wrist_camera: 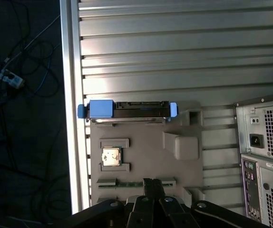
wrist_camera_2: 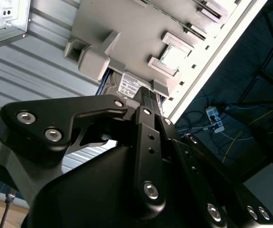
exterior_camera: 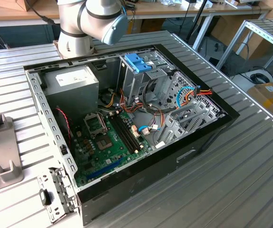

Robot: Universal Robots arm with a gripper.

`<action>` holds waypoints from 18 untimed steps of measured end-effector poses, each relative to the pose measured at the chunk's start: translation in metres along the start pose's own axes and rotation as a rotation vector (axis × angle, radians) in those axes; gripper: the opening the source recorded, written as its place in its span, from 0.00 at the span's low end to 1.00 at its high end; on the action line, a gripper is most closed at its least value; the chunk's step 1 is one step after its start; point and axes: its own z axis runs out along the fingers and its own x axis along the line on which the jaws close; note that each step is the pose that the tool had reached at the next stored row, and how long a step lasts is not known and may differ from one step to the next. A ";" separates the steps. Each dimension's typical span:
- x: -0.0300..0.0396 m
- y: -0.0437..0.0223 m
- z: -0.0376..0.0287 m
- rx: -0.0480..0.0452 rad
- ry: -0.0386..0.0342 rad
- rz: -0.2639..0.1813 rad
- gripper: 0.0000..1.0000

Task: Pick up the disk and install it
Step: 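Pick up the disk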

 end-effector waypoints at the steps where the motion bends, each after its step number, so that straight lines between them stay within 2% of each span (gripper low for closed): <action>1: 0.0000 0.0000 0.0000 0.0000 0.0000 0.000 0.10; 7: 0.0001 0.0000 0.0000 -0.0007 0.0011 -0.029 0.10; 13: 0.0000 0.0000 0.0000 -0.0022 0.0036 -0.091 0.10; 18: 0.0000 0.0000 0.0000 -0.0031 0.0050 -0.125 0.10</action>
